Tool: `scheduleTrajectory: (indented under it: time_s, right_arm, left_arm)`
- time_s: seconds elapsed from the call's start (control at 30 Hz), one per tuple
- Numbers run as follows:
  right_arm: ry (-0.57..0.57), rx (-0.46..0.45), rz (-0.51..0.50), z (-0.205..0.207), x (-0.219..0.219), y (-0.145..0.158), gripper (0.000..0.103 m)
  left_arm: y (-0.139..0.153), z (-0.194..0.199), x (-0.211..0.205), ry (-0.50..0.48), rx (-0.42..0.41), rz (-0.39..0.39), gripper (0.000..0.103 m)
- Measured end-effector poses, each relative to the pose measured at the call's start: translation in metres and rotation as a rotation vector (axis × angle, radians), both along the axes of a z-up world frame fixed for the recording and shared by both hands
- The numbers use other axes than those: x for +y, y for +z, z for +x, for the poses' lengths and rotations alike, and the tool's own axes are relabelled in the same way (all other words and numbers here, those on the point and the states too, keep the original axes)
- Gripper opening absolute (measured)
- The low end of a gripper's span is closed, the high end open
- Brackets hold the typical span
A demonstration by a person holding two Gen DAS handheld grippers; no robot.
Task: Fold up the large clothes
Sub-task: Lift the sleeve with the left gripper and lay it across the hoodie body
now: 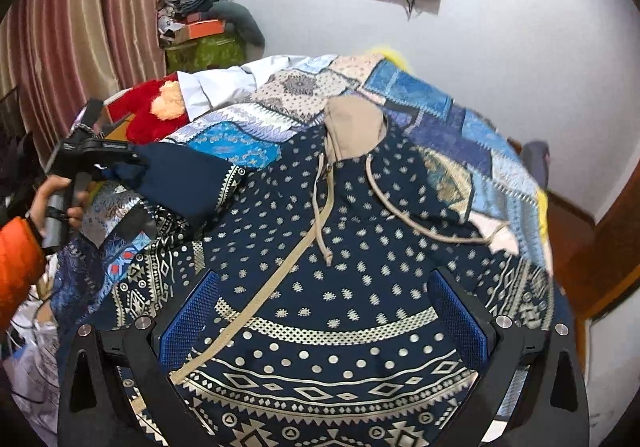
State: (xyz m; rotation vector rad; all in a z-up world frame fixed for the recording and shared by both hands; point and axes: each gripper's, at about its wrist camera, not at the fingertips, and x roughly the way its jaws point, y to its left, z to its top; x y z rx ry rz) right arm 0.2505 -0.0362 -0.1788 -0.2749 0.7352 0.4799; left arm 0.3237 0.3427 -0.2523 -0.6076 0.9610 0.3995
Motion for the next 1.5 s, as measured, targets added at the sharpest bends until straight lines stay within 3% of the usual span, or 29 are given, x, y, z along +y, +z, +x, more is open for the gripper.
scheduleTrajectory:
  time_s: [0.03,0.1,0.13,0.2,0.27,0.43,0.6,0.73,0.83,1.0,1.07,1.17,1.23,1.33,1.5]
  right_arm:
    - [-0.011,0.007,0.003,0.003,-0.002,-0.001,0.103]
    - [-0.034,0.009,0.004,0.007,-0.006,-0.003,0.103]
    - [-0.051,0.010,0.005,0.010,-0.010,-0.004,0.103]
    - [-0.076,0.010,0.009,0.012,-0.019,-0.004,0.103]
    - [-0.103,0.012,0.015,0.014,-0.031,-0.004,0.103]
    - [-0.166,0.027,0.061,0.019,-0.061,-0.001,0.103]
    - [-0.216,-0.006,0.085,0.015,-0.091,0.010,0.103]
    - [-0.254,-0.035,0.092,0.009,-0.116,0.017,0.103]
    - [-0.291,-0.028,0.100,0.006,-0.138,0.017,0.103]
    - [-0.347,0.002,0.088,0.003,-0.167,0.009,0.103]
    - [-0.363,0.019,0.077,0.002,-0.176,0.004,0.103]
    - [-0.372,0.039,0.061,0.002,-0.183,-0.003,0.103]
    - [-0.369,0.053,0.046,0.005,-0.182,-0.006,0.103]
    - [-0.346,0.058,0.041,0.010,-0.172,-0.007,0.103]
    - [-0.278,0.056,0.035,0.023,-0.136,-0.006,0.103]
  left_arm:
    - [0.002,0.009,-0.004,-0.006,0.026,0.057,0.054]
    - [0.011,0.019,-0.010,-0.040,0.042,0.138,0.027]
    - [0.020,0.025,-0.017,-0.070,0.057,0.185,0.008]
    - [0.039,0.036,-0.032,-0.108,0.058,0.277,0.008]
    - [0.068,0.044,-0.057,-0.174,-0.003,0.341,0.008]
    - [0.140,0.055,-0.139,-0.340,-0.178,0.391,0.008]
    - [0.172,0.064,-0.237,-0.524,-0.279,0.414,0.008]
    - [0.152,0.075,-0.323,-0.693,-0.263,0.436,0.008]
    - [0.106,0.081,-0.376,-0.800,-0.169,0.431,0.008]
    - [0.029,0.076,-0.433,-0.934,0.008,0.355,0.008]
    - [0.014,0.068,-0.446,-0.971,0.042,0.350,0.011]
    - [0.014,0.056,-0.451,-1.006,0.052,0.376,0.032]
    - [0.022,0.050,-0.444,-1.030,0.061,0.321,0.065]
    - [0.045,0.032,-0.418,-1.023,0.010,0.265,0.071]
    - [0.070,0.012,-0.358,-0.935,-0.035,0.294,0.083]
